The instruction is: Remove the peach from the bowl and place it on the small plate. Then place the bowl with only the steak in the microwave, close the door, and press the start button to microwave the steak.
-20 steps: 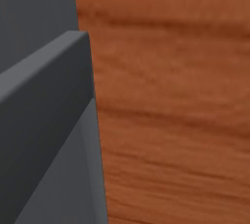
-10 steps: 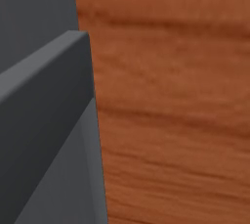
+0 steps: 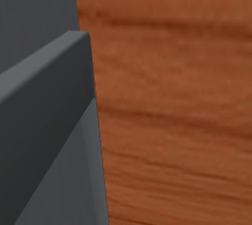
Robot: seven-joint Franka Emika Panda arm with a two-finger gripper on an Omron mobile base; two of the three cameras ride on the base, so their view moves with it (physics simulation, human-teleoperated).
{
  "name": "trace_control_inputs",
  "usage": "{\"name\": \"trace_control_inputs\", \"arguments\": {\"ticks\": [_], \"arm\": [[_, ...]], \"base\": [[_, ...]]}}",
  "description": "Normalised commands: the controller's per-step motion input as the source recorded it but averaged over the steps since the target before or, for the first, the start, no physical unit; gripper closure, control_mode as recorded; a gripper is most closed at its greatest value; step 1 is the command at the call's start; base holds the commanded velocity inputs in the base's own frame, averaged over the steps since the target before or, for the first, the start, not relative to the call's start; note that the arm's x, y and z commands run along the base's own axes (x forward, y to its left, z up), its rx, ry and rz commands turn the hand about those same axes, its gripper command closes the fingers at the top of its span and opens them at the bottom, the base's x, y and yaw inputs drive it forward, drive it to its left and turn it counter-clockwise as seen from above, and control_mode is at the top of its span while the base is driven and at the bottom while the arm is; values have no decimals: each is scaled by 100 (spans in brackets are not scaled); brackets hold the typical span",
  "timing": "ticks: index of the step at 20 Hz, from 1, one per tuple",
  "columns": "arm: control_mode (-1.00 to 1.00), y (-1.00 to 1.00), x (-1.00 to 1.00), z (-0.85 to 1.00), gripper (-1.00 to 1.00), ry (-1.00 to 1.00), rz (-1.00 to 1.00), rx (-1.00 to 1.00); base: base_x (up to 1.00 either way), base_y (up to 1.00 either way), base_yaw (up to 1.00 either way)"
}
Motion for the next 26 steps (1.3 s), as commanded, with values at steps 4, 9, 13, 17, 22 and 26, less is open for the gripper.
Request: {"name": "trace_control_inputs", "arguments": {"ticks": [4,9,13,17,22,26], "arm": [[-100,24,61,-22,100,7,-6,-5],[-100,17,44,-24,100,5,-2,-3],[-100,0,10,-25,100,0,-1,0],[-100,-31,0,-42,100,0,0,0],[-100,-34,21,-38,100,1,0,1],[-100,0,32,-15,-100,0,0,1]], "base": [[0,0,0],[0,0,0],[0,0,0],[0,0,0],[0,0,0],[0,0,0]]}}
